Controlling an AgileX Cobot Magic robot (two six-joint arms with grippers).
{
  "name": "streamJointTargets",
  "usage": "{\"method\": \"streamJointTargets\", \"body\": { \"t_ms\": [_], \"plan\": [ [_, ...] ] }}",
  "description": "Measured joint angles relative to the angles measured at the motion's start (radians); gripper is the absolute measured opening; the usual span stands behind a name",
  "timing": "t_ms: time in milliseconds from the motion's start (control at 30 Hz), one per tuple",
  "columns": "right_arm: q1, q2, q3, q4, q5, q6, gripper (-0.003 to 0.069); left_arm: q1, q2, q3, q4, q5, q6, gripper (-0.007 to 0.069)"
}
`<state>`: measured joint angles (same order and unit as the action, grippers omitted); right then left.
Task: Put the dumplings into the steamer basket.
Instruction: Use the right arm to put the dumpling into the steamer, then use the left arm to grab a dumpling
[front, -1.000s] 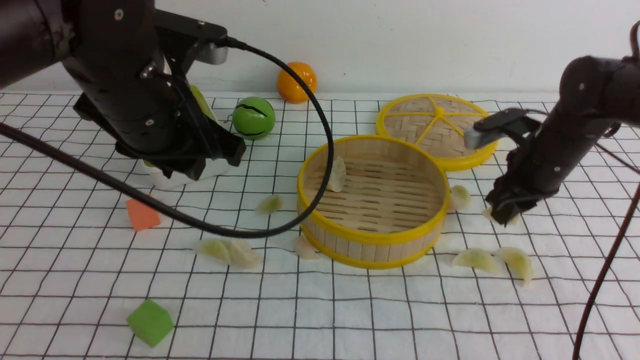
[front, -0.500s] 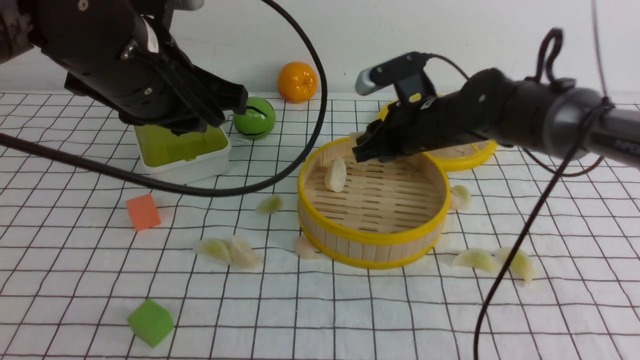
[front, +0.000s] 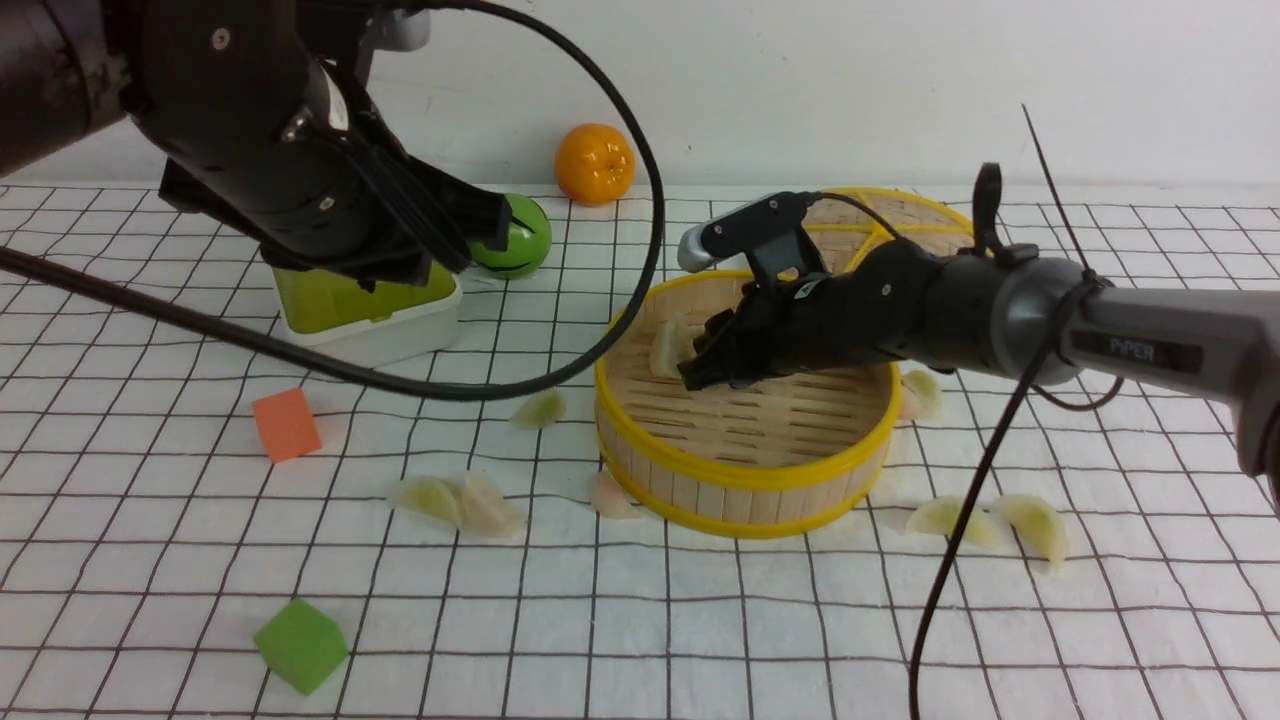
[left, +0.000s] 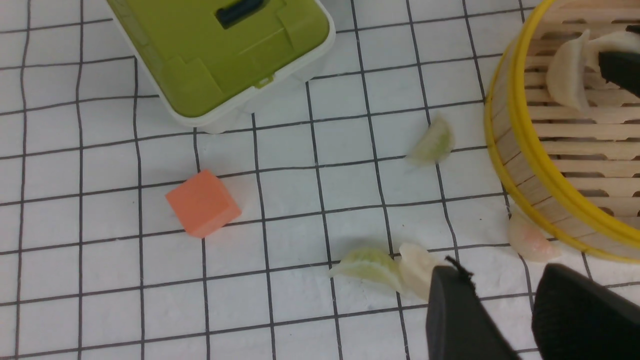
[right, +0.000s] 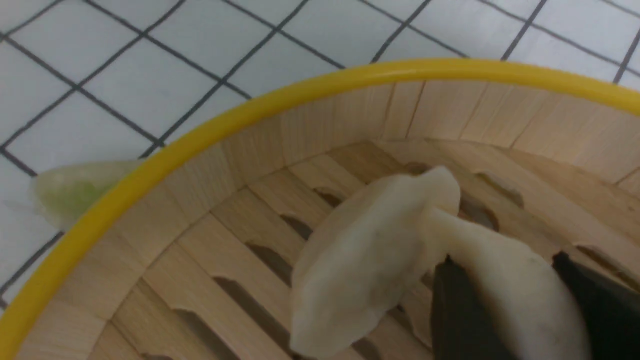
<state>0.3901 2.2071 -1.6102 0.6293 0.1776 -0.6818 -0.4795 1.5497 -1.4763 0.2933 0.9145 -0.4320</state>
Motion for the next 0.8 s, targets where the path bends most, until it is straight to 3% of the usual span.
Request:
{"method": "streamJointTargets", "body": {
  "t_ms": [200, 333, 433, 500, 733, 767, 800],
  "plan": [
    [0.000, -0.018, 0.000, -0.012, 0.041, 0.000, 0.0455, 0.000, 0.011, 0.000, -0.002, 0.002, 0.000, 0.0231],
    [-0.001, -0.080, 0.000, -0.061, 0.059, 0.000, 0.0491, 0.000, 0.014, 0.000, -0.003, 0.018, 0.000, 0.0237],
    [-0.002, -0.133, 0.000, -0.097, 0.078, 0.000, 0.0477, 0.000, 0.028, 0.000, -0.003, 0.018, -0.001, 0.0237],
    [-0.006, -0.164, 0.000, -0.116, 0.093, 0.000, 0.0452, 0.000, 0.042, 0.000, -0.003, 0.013, -0.006, 0.0237],
    [-0.071, -0.160, 0.000, -0.157, 0.164, 0.000, 0.0074, 0.002, 0.121, 0.000, -0.003, -0.034, -0.041, 0.0239],
    [-0.071, -0.158, 0.000, -0.157, 0.166, 0.001, 0.0074, 0.003, 0.122, 0.000, -0.004, -0.037, -0.042, 0.0239],
    [-0.081, -0.151, 0.000, -0.157, 0.177, 0.006, 0.0027, 0.009, 0.128, 0.000, -0.009, -0.039, -0.045, 0.0239]
  ]
}}
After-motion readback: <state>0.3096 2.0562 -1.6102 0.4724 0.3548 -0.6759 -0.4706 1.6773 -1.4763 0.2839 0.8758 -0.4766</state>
